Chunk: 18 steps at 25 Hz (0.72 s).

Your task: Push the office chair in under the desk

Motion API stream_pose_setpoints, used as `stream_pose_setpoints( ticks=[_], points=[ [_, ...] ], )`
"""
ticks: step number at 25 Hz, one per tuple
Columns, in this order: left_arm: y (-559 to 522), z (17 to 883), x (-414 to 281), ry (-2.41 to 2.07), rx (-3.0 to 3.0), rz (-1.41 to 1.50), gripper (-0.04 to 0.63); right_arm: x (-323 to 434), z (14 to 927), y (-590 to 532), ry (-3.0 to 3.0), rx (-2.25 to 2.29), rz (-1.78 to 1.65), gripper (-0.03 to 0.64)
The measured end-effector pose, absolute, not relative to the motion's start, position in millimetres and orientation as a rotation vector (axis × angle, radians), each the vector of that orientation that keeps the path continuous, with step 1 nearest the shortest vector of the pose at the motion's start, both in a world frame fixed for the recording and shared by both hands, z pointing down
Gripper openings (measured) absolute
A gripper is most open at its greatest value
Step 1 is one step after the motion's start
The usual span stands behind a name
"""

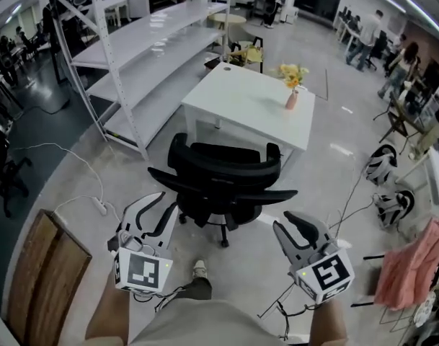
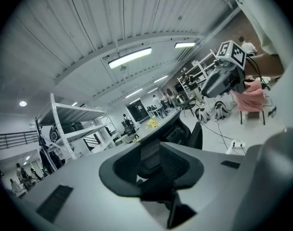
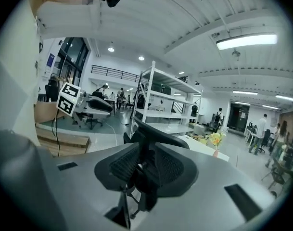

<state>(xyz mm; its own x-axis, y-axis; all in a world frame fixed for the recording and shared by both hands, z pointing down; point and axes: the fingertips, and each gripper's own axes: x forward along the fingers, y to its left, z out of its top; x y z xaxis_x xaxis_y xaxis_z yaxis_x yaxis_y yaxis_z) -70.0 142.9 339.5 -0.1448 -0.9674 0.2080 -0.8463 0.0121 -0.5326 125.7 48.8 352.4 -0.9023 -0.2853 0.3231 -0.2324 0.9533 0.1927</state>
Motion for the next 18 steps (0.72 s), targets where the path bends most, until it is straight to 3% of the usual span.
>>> stream_pose_setpoints(
  ticks=[12,18],
  points=[
    [56.1,428.9,-109.8,1.630,-2.063,-1.185,0.224,54.5,427.2,-9.3,-2.443,0.221,-0.252,0.205],
    [38.1,472.4,-120.7,1.418,-2.162,-1.333,0.235,42.5,468.4,-29.0,-2.309,0.170,-0.233,0.222]
  ],
)
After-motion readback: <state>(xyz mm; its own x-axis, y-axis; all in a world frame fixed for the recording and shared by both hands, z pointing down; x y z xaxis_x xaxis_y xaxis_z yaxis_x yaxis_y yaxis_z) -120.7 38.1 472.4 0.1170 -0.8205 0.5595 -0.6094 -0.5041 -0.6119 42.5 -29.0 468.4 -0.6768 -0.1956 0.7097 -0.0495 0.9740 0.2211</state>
